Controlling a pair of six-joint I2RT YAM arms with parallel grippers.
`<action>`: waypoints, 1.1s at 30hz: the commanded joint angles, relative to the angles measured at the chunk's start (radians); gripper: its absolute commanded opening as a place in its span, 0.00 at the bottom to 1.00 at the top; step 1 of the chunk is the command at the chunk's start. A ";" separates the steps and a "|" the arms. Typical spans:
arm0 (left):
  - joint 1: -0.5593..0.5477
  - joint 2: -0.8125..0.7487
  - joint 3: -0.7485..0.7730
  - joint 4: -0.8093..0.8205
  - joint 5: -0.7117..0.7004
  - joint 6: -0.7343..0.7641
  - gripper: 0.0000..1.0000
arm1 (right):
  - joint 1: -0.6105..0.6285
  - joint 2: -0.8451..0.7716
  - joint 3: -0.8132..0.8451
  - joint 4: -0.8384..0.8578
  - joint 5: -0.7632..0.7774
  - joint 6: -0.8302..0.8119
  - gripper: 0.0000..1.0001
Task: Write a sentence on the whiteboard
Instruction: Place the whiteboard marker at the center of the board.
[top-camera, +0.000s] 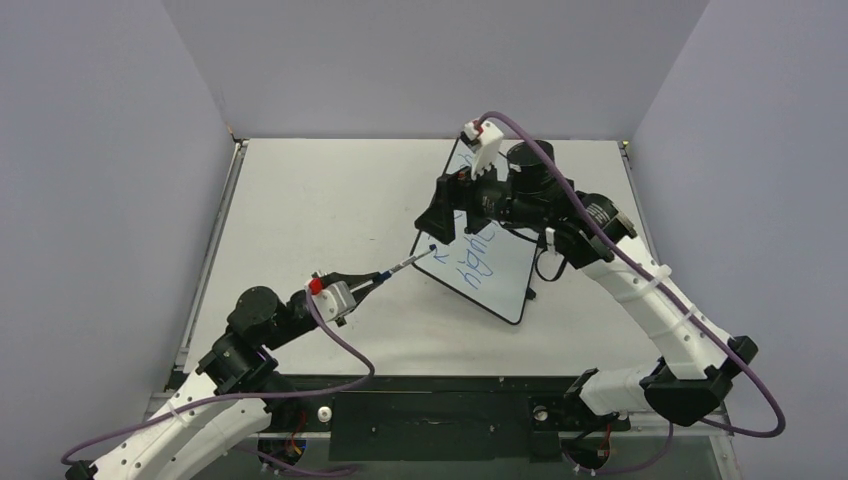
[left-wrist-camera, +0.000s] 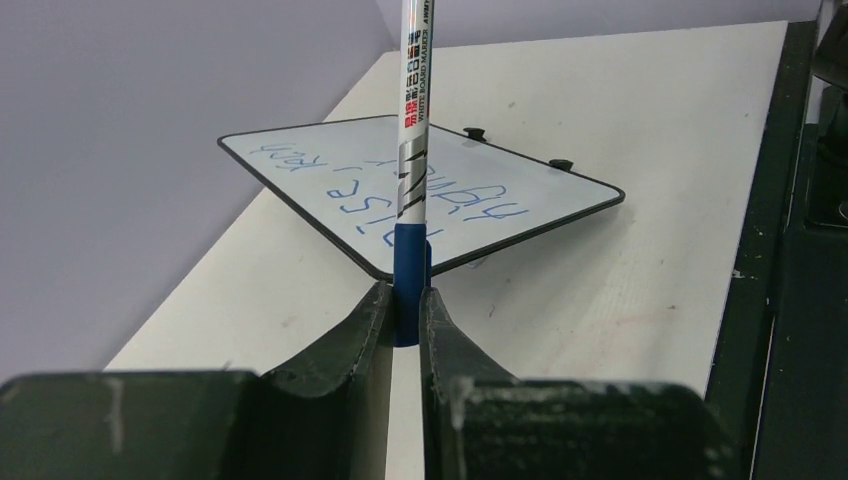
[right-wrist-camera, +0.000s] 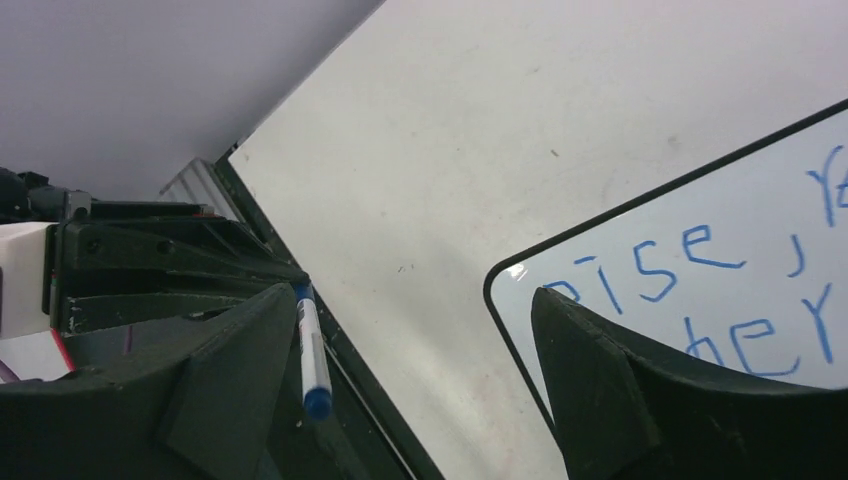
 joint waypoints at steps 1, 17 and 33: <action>-0.003 0.001 0.004 0.081 -0.126 -0.127 0.00 | -0.014 -0.090 0.024 -0.004 0.155 0.026 0.84; -0.002 0.208 -0.030 -0.033 -0.777 -0.853 0.00 | -0.018 -0.314 -0.273 0.117 0.611 0.088 0.86; 0.001 0.607 -0.103 0.127 -0.734 -1.089 0.00 | -0.038 -0.408 -0.435 0.139 0.812 0.106 0.86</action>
